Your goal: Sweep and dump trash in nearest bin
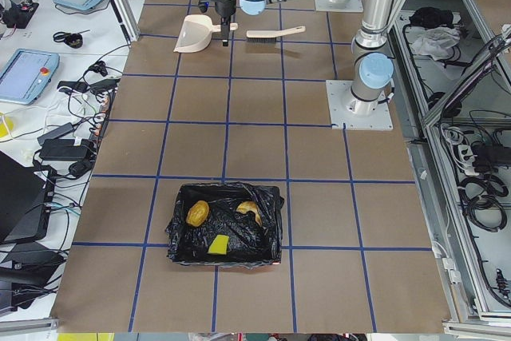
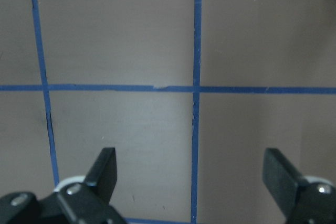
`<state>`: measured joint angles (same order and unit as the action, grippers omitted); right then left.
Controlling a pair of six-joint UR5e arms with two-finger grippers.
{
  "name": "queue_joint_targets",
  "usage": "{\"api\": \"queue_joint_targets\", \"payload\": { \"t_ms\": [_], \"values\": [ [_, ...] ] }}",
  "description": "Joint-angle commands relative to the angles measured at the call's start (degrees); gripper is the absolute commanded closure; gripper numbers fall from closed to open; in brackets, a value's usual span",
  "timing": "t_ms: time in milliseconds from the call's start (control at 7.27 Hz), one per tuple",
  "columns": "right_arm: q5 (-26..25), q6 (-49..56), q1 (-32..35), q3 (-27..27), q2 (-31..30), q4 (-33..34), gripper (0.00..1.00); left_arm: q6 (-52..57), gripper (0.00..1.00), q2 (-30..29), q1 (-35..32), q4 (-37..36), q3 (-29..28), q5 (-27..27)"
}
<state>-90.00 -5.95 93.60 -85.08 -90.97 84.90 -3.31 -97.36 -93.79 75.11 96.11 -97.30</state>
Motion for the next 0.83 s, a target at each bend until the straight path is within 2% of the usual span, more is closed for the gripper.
{"api": "queue_joint_targets", "payload": {
  "t_ms": [0, 275, 550, 688],
  "values": [
    [0.0, 0.1, 0.0, 0.0, 0.0, 0.0, 0.0, 0.2, 0.0, 9.6, 0.0, 11.5, -0.2, 0.6],
    [0.0, 0.0, 0.0, 0.0, 0.0, 0.0, 0.0, 3.8, 0.0, 15.9, 0.0, 14.3, -0.6, 2.9],
    [0.0, -0.1, 0.0, 0.0, 0.0, 0.0, 0.0, 6.4, 0.0, 17.6, 0.7, 16.1, -1.9, 4.9],
    [0.0, -0.1, 0.0, 0.0, 0.0, 0.0, 0.0, 10.6, 0.0, 17.6, 4.8, 16.3, -1.9, 8.9]
  ]
}}
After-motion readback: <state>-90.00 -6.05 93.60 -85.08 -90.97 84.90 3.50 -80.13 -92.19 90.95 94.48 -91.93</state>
